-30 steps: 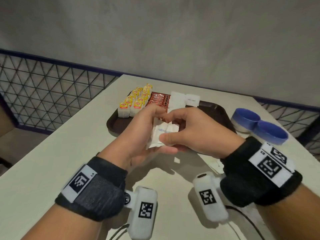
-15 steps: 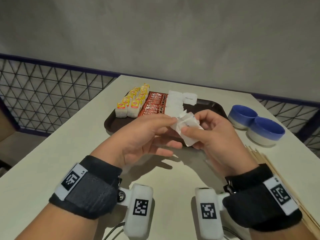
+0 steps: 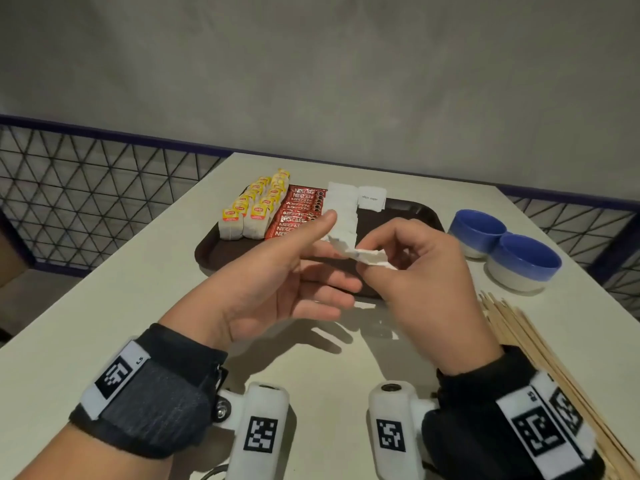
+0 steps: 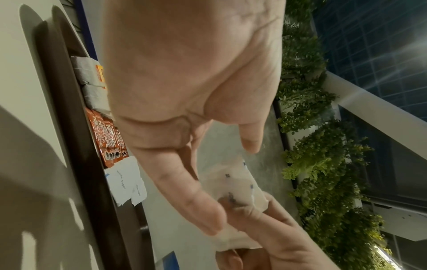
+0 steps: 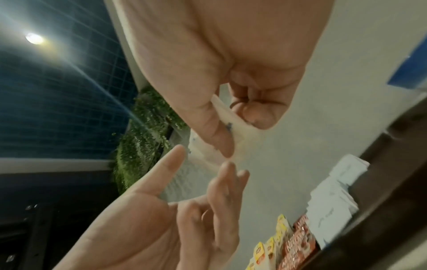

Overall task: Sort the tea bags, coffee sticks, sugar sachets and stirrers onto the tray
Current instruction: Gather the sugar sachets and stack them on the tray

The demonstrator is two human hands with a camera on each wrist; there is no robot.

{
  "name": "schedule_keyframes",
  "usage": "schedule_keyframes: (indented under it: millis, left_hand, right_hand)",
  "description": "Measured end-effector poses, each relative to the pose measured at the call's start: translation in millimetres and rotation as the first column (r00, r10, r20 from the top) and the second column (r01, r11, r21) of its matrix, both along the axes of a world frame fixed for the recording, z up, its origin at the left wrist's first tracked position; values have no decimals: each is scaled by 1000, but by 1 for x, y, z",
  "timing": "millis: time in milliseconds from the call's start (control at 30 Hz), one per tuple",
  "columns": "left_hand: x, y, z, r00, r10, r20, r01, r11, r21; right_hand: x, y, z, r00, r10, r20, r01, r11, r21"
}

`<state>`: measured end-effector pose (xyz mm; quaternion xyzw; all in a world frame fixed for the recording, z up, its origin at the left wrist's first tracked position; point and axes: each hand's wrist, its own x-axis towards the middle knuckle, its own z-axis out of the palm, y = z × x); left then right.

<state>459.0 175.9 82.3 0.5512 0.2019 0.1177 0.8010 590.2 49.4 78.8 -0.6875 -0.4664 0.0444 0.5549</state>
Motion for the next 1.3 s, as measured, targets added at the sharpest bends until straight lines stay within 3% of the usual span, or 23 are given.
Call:
schedule_keyframes:
  millis: [167,300,400,533,633,700,933,1200,1300]
  left_hand:
    - [-1,-1,-2,999,-20,26,20,1000,24]
    - [1,0,-3,995,91,30,-91,996,12]
    - [0,1,-1,983,176,58,-176,984,-1]
    - [-1,0,1,978,192,83,-196,980,41]
    - [-2,0,-1,982,161,98,-167,985,51]
    - [-1,1,-1,982,157,103,-164,985,55]
    - [-3,6,2,957,265,121,-262,964,-36]
    - [-1,5,0,976,191,108,-191,982,-16]
    - [0,4,-1,974,207,96,-208,978,2]
  right_hand:
    - [-5,-1,4,999,12,46,-10,999,-52]
    - [-7,-2,5,999,49,23,-47,994,-95]
    - [-8,-1,5,995,63,-77,-67,996,-53]
    - [-4,1,6,966,-36,-255,23,998,-57]
    - [-5,0,6,926,73,-371,-118,988,-100]
    - [-6,-1,6,882,156,-445,-186,982,-24]
    - [-2,-4,8,812,205,-546,-197,978,75]
    - [-2,-5,8,851,175,-496,-185,982,30]
    - [3,-8,8,919,120,-375,-143,989,-34]
